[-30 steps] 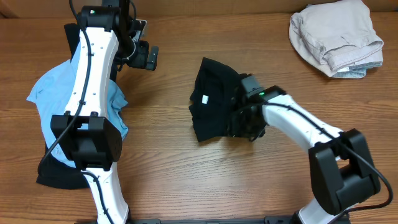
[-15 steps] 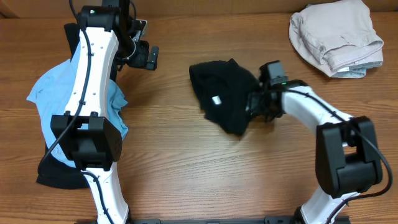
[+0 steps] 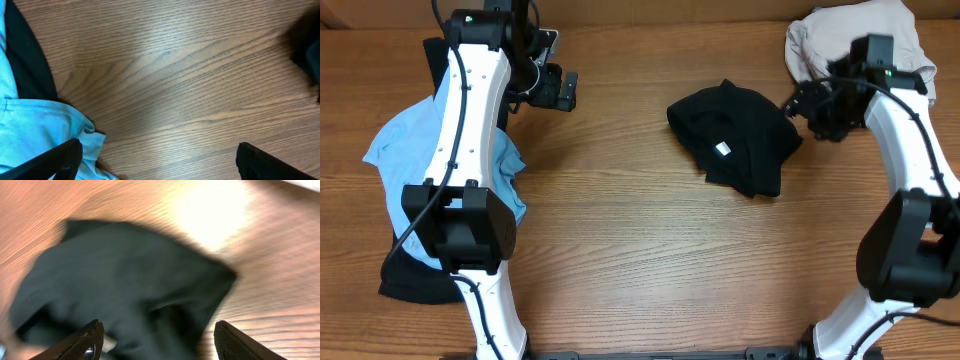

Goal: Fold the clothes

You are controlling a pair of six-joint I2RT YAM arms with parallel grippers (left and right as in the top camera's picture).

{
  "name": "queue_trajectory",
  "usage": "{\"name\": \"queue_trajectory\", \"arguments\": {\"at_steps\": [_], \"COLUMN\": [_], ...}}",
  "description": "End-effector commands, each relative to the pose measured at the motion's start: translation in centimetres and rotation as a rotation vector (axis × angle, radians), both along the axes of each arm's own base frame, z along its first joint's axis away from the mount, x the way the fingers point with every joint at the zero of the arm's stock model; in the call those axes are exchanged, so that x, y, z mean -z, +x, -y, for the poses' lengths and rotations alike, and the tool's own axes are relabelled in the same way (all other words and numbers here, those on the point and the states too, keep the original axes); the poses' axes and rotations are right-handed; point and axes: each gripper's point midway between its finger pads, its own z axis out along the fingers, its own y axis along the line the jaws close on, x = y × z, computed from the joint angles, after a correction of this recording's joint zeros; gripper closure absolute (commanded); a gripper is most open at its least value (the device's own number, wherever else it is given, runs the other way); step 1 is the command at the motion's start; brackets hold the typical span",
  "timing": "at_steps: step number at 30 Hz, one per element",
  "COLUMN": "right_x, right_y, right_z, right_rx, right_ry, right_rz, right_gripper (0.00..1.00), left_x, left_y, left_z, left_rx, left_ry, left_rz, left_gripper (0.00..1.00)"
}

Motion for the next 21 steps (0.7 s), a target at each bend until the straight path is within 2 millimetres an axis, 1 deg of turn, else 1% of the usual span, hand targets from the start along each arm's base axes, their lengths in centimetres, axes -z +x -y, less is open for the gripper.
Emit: {"name": "queue_trajectory", "arguments": {"at_steps": [1,3,5,7,10,11,13,14,15,19,21], "right_x": [-3.4,-2.6,-1.2,0.1,2.0,2.9,4.1,5.4,5.9,8.2,9.0], "right_y": [-1.2,-2.3,-3.4,-4.0,-4.6,-4.7,-4.8,-4.8,-4.8,-5.7,-5.9], "right_z": [-5.3,-6.3,-7.8,-8.7,-9.1,-9.0,-8.8,-8.6,-8.6,-10.6,-11.4], "right_rx": [-0.245,-0.300,-0.381,-0.427,-0.452,-0.456,-0.453,-0.445,-0.456,-0.587,-0.629], "right_ry": [-0.103,-0.197,-0.295,-0.381,-0.502,-0.532,-0.546,-0.540,-0.529,-0.424,-0.392], "right_rz": [0.080,0.041,0.010,-0.006,-0.016,-0.016,-0.014,-0.006,0.002,0.037,0.056], "right_gripper": [0.24,0.20,0.17,0.12,0.05,0.02,0.00,0.00,0.00,0.00,0.00], "left_x": [-0.2,-0.3,-0.3,-0.3,-0.3,-0.3,-0.3,-0.3,-0.3,-0.3,-0.3], "left_y": [0.4,0.4,0.5,0.6,0.7,0.7,0.7,0.6,0.6,0.6,0.7], "left_z": [0.2,0.2,0.1,0.1,0.1,0.1,0.1,0.1,0.1,0.1,0.2], "left_rx": [0.010,0.010,0.009,0.009,0.009,0.009,0.009,0.009,0.009,0.009,0.009], "left_ry": [-0.017,-0.017,-0.017,-0.017,-0.017,-0.017,-0.017,-0.017,-0.017,-0.018,-0.018], "left_rz": [0.013,0.016,0.020,0.024,0.027,0.027,0.025,0.023,0.023,0.025,0.027], "left_gripper": [0.00,0.00,0.00,0.00,0.00,0.00,0.00,0.00,0.00,0.00,0.00]}}
